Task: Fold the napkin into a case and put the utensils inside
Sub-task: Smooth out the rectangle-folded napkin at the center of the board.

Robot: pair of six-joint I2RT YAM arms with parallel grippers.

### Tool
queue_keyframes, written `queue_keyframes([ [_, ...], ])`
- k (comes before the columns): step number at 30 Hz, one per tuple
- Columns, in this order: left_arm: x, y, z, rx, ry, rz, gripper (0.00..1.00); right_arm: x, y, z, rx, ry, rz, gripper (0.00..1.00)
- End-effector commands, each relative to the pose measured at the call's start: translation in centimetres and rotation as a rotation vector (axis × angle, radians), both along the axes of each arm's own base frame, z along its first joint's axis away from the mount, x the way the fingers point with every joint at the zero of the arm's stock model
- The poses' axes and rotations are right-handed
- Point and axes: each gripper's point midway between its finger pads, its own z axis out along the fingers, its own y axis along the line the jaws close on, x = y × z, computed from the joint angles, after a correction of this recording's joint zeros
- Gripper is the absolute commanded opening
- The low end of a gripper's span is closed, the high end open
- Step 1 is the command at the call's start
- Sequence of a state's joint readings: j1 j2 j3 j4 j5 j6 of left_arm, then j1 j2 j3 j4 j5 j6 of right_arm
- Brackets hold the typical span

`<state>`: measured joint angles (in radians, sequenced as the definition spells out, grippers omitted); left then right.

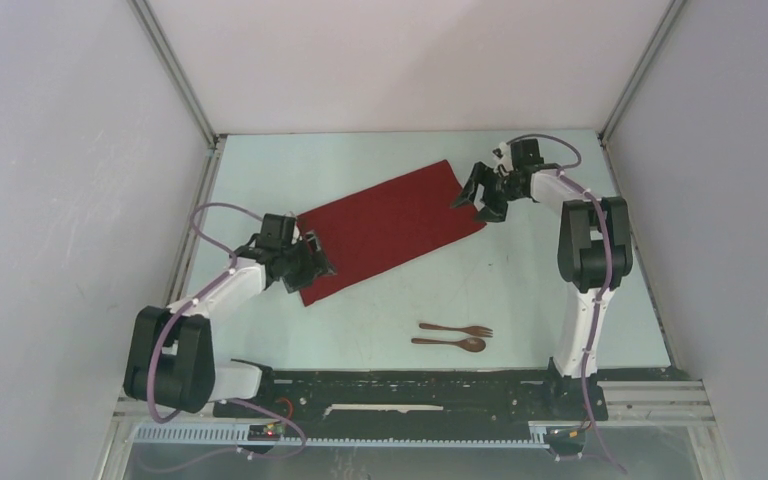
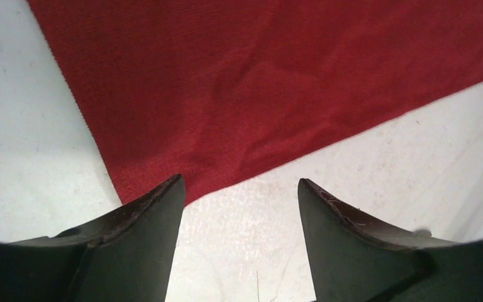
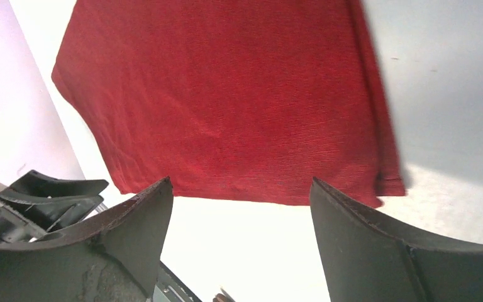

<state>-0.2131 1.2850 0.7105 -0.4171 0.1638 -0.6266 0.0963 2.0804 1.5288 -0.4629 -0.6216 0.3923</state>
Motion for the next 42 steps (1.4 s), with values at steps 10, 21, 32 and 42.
queue_keyframes([
  [10, 6.5, 1.3, 4.9, -0.210, -0.254, 0.227, 0.86, 4.6, 0.9, 2.3, -0.039, -0.140, -0.038, 0.99],
  [21, 17.8, 2.2, 5.9, -0.593, -0.426, 0.465, 1.00, 10.7, 13.7, 6.4, 0.439, -0.280, 0.006, 1.00],
  [32, 20.0, 6.9, 1.2, -0.590, -0.441, 0.606, 1.00, 15.7, 12.1, 0.8, 0.469, -0.202, -0.098, 0.99],
  [42, 18.8, 8.2, -0.4, -0.529, -0.398, 0.640, 1.00, 19.0, 8.1, -1.4, 0.440, -0.154, -0.245, 0.99],
])
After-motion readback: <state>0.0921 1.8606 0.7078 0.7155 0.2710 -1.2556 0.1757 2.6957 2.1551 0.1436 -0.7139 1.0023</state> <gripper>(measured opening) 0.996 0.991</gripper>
